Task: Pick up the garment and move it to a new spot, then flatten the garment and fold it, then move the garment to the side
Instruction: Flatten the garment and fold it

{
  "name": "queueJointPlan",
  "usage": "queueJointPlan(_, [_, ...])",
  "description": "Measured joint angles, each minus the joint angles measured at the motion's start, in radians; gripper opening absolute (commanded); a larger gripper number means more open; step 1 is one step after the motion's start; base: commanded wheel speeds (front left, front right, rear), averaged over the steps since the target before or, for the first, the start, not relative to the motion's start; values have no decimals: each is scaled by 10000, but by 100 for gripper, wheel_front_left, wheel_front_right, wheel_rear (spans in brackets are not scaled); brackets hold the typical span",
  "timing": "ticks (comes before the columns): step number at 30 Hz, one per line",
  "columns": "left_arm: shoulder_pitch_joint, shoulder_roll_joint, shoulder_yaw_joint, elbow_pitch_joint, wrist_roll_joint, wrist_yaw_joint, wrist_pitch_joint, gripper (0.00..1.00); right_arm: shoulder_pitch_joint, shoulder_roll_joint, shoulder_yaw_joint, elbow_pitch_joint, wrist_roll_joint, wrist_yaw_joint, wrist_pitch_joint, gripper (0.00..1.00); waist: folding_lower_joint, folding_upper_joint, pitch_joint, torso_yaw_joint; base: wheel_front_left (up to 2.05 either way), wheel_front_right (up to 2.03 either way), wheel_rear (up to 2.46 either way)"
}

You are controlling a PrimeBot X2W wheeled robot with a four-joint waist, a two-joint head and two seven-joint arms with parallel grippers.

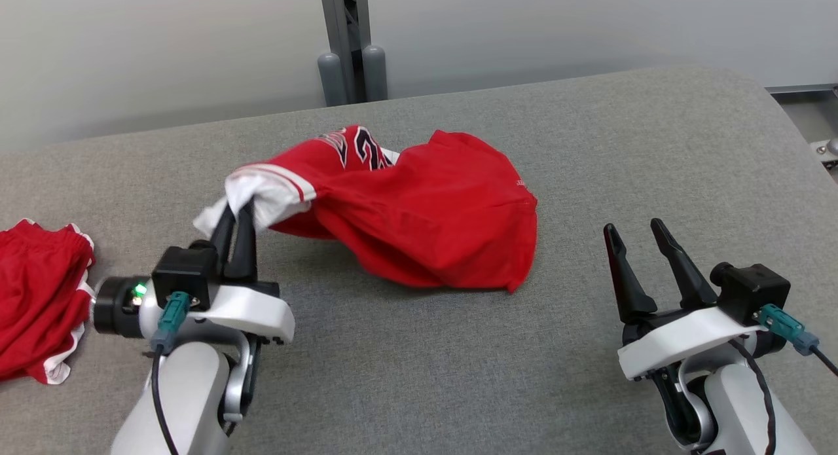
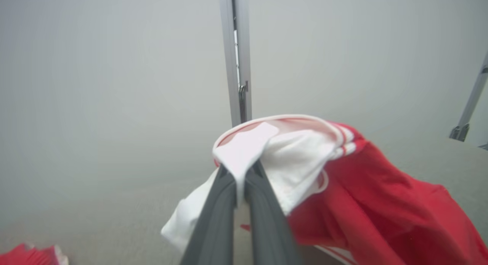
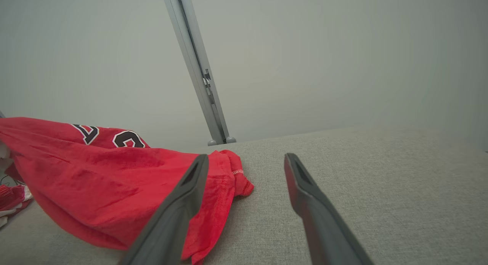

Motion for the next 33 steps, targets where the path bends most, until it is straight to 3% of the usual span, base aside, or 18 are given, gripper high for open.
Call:
queueJointPlan(4, [63, 431, 295, -1697, 1275, 497, -10, 0, -1, 134, -67, 98, -77, 0, -23, 100, 0, 0, -89, 50, 0, 0, 0])
queueJointPlan(8, [475, 757, -71, -1981, 2040, 539, -12, 0, 2, 251, -138, 244, -117, 0, -98, 100, 0, 0, -151, 108, 0, 0, 0])
queueJointPlan(15, [1304, 869, -1200, -485, 2253, -180, 1446, 0, 8, 341, -176, 583, -163, 0, -107, 100, 0, 0, -73, 270, 0, 0, 0])
queueJointPlan(18, [1526, 757, -1760, 79, 2222, -715, 2128, 0, 5, 347, -186, 700, -188, 0, -102, 100, 0, 0, -29, 401, 0, 0, 0])
queueJointPlan(23, [1629, 418, -2343, 780, 2104, -1200, 2704, 0, -7, 337, -213, 899, -278, 0, -88, 100, 0, 0, 11, 645, 0, 0, 0])
queueJointPlan(24, [1629, 418, -2343, 780, 2104, -1200, 2704, 82, -7, 337, -213, 899, -278, 0, -88, 100, 0, 0, 11, 645, 0, 0, 0])
queueJointPlan(25, [1631, 332, -2410, 872, 2084, -1241, 2702, 100, -10, 336, -205, 915, -284, 0, -63, 100, 0, 0, 9, 693, 0, 0, 0])
queueJointPlan(33, [1612, -61, -2104, 1060, 1390, -1340, 2284, 100, -42, 318, -249, 955, -385, 0, 15, 100, 0, 0, -72, 1009, 0, 0, 0])
